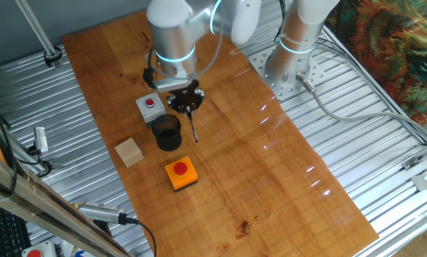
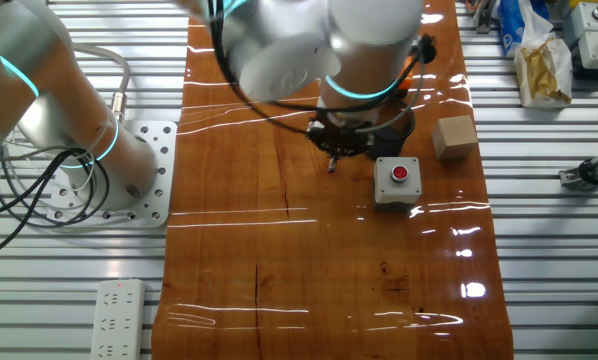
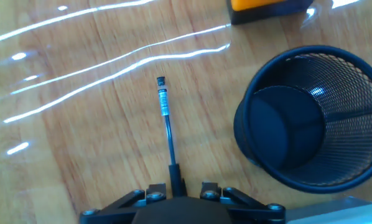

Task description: Put the pen into the pen holder

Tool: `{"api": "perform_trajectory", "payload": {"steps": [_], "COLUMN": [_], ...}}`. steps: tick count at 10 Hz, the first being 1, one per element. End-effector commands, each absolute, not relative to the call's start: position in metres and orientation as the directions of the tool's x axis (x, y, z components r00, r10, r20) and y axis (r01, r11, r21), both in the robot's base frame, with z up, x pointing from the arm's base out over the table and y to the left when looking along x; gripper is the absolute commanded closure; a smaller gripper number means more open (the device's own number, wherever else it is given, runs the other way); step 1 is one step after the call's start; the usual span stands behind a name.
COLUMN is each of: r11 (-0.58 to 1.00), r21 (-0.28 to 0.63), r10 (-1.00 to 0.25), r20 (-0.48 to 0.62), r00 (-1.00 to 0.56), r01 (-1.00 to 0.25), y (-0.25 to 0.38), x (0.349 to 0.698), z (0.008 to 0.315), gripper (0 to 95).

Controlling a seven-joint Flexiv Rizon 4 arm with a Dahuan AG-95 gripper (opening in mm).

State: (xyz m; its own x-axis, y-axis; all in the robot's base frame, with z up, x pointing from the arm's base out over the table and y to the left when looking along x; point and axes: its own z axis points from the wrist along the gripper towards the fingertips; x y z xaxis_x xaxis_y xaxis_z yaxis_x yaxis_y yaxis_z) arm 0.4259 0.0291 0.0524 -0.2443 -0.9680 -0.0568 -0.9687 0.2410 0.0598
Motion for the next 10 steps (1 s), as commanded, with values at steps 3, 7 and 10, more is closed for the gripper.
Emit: {"api": "perform_trajectory", "payload": {"steps": [3,7,10], "r11": [0.292,0.324,0.32], "r21": [0.067,0.08,0.084], "r10": [-0.956,-0.945,-0.946], "r20": [0.022,0.08,0.08], "r00": [-0.292,-0.318,-0.314], "r01": [-0.954,-0.943,-0.944], "y": [0.029,0.021,0.003], "x": [0.425,0.421,0.436], "z": [0.097,0.127,0.145], "gripper": [95.0,95.0,95.0]}}
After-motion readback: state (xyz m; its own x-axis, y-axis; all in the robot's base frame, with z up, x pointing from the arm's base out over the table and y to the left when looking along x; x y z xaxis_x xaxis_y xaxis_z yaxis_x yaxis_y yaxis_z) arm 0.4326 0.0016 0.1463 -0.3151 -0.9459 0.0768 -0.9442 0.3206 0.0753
